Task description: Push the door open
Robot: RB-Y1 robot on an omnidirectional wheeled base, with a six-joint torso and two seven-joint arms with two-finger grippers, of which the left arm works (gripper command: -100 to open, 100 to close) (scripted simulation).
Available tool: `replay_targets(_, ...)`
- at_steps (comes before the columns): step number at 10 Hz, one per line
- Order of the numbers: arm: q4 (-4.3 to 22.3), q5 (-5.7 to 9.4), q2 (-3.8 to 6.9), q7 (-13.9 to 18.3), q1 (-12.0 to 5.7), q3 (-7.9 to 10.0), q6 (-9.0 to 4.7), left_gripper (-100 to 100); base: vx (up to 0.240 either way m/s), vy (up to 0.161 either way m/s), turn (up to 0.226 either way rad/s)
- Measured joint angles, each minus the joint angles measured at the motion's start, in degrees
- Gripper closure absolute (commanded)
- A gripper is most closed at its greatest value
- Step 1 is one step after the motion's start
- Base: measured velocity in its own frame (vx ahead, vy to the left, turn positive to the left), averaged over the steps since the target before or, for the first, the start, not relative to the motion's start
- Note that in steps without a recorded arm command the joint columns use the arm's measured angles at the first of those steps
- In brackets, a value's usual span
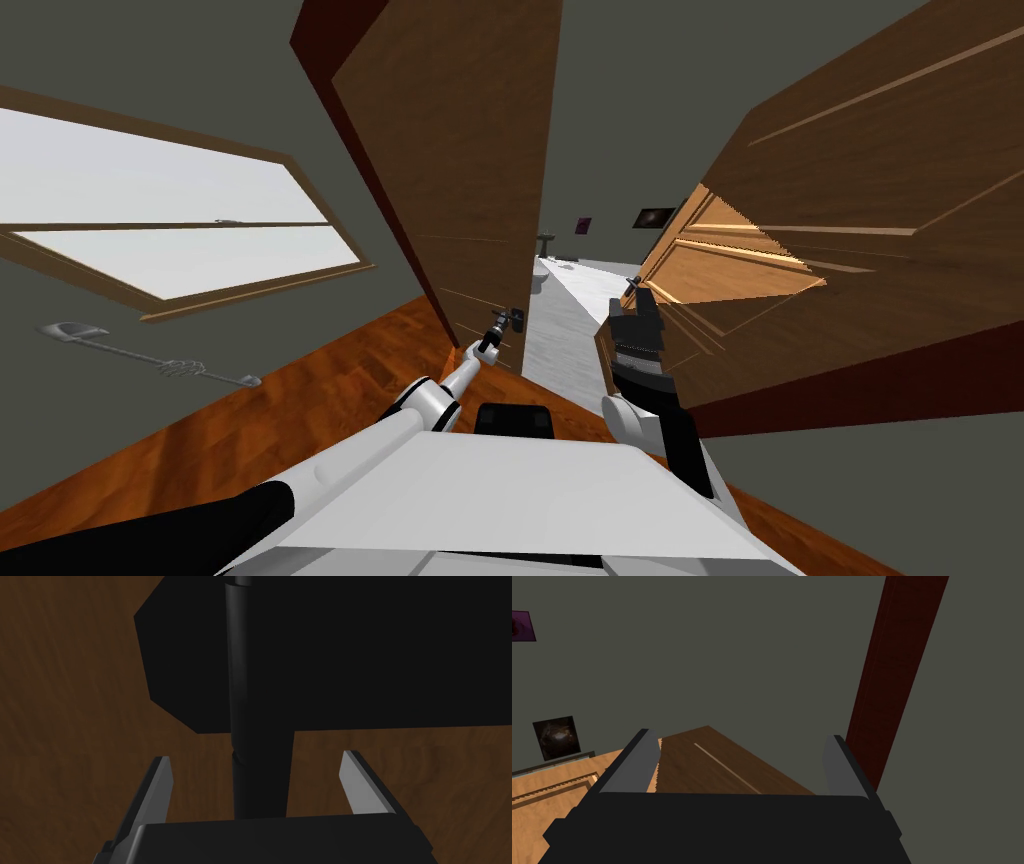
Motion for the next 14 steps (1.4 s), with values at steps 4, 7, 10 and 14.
replay_targets(4,0.0,0.01,0.09,0.0,-0.06,0.04,0.07,100,-0.015,0.005,-0.005)
replay_targets(7,0.3,0.04,0.05,-0.1,0.14,0.20,0.08,100,0.060,-0.056,0.023)
replay_targets(10,0.6,0.30,0.48,-0.5,0.49,1.14,0.15,100,0.144,-0.133,0.043)
replay_targets(14,-0.7,0.81,1.40,-1.2,0.99,3.02,0.96,100,0.181,-0.148,0.055)
